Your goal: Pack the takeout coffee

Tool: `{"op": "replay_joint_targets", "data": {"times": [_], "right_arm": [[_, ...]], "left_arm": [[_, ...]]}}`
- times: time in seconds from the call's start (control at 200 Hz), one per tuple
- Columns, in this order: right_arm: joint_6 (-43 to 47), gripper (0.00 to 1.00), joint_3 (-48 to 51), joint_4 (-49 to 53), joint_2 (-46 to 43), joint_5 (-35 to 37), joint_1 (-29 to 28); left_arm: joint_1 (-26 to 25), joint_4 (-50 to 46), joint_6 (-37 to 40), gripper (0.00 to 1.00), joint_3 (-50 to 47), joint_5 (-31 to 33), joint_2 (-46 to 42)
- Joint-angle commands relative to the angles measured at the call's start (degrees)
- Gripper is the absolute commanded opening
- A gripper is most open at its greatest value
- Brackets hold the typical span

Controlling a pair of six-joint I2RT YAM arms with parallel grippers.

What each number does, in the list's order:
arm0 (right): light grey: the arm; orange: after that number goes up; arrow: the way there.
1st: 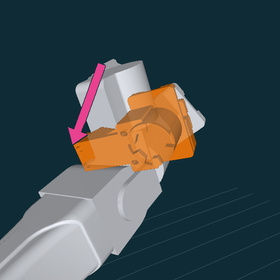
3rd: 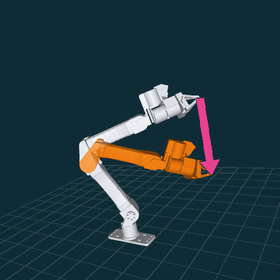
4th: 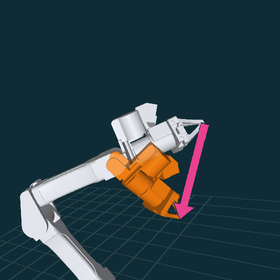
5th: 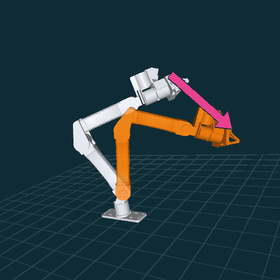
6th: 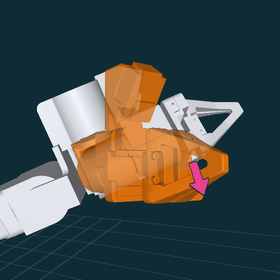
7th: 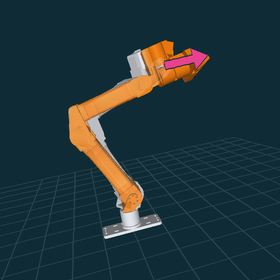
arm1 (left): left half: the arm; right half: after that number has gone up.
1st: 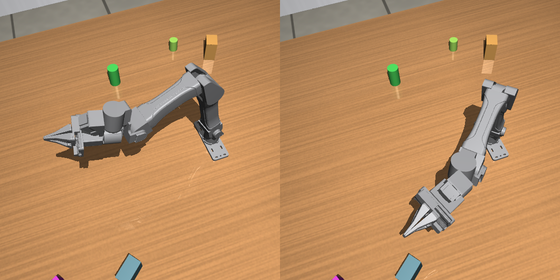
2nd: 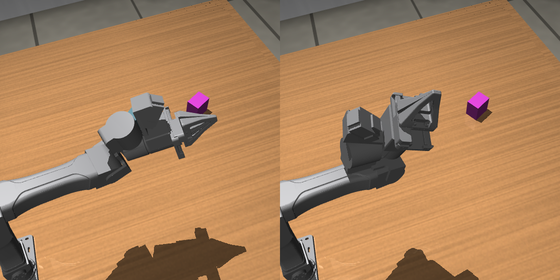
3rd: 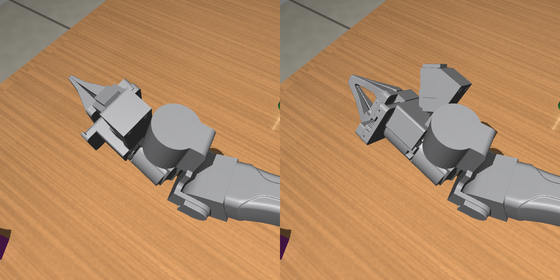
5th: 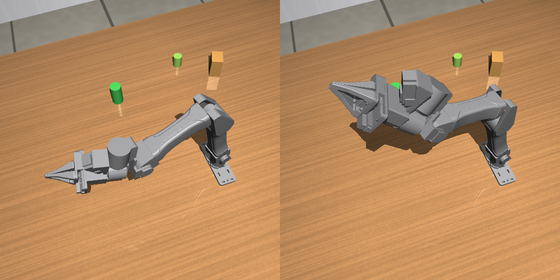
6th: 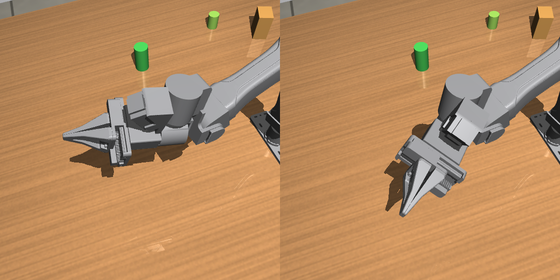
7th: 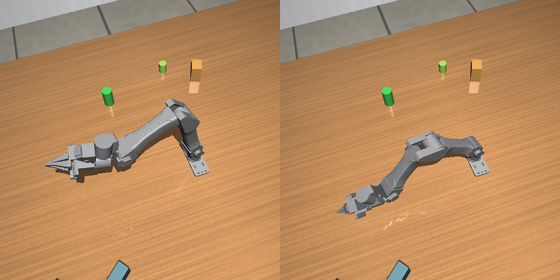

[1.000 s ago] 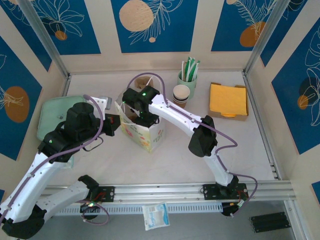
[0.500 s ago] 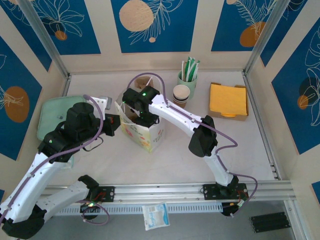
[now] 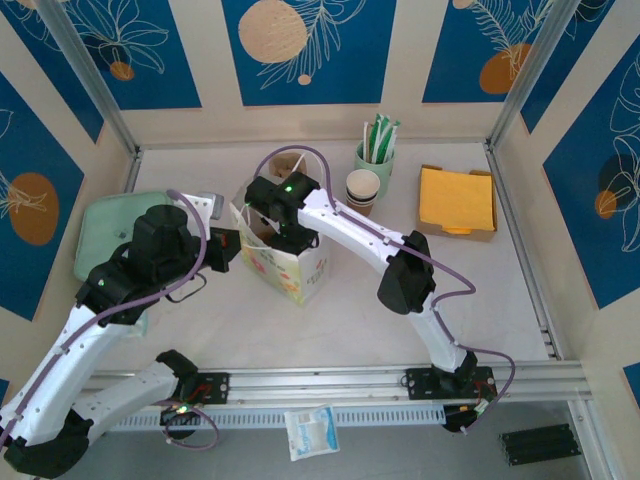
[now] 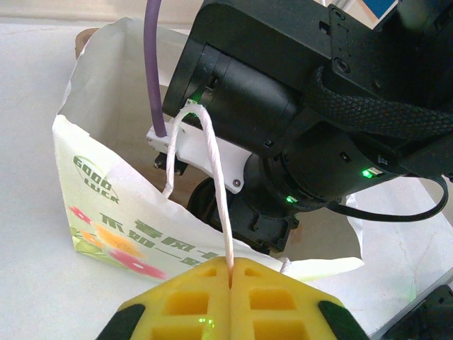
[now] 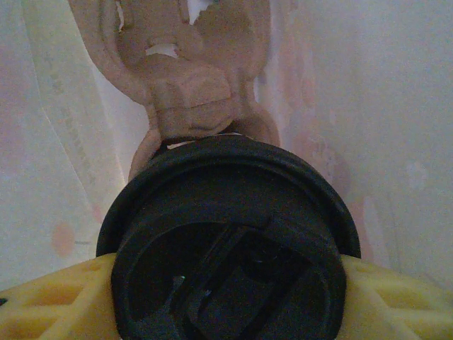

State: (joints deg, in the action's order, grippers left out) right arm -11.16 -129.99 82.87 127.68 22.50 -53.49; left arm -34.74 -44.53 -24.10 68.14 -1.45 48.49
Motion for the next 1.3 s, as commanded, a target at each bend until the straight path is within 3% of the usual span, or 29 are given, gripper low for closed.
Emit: {"op": "replay_joint_targets", "data": {"times": [0.0, 0.715, 1.295], "right_arm": [[-1.5, 0.52, 3.0, -1.8, 2.8, -3.6, 0.2], [-1.8, 0.56, 4.5, -2.6, 2.4, -3.3, 0.3], [-1.6, 0.73, -2.8, 2.2, 3.1, -1.8, -0.6]], "left_arm": [[0.1, 0.1, -0.2, 0.00, -0.1, 0.4, -0.4], [0.0, 0.2, -0.4, 0.00, -0.1, 0.4, -0.4], [0.0, 0.3, -0.5, 0.00, 0.1, 0.2, -0.1]]}}
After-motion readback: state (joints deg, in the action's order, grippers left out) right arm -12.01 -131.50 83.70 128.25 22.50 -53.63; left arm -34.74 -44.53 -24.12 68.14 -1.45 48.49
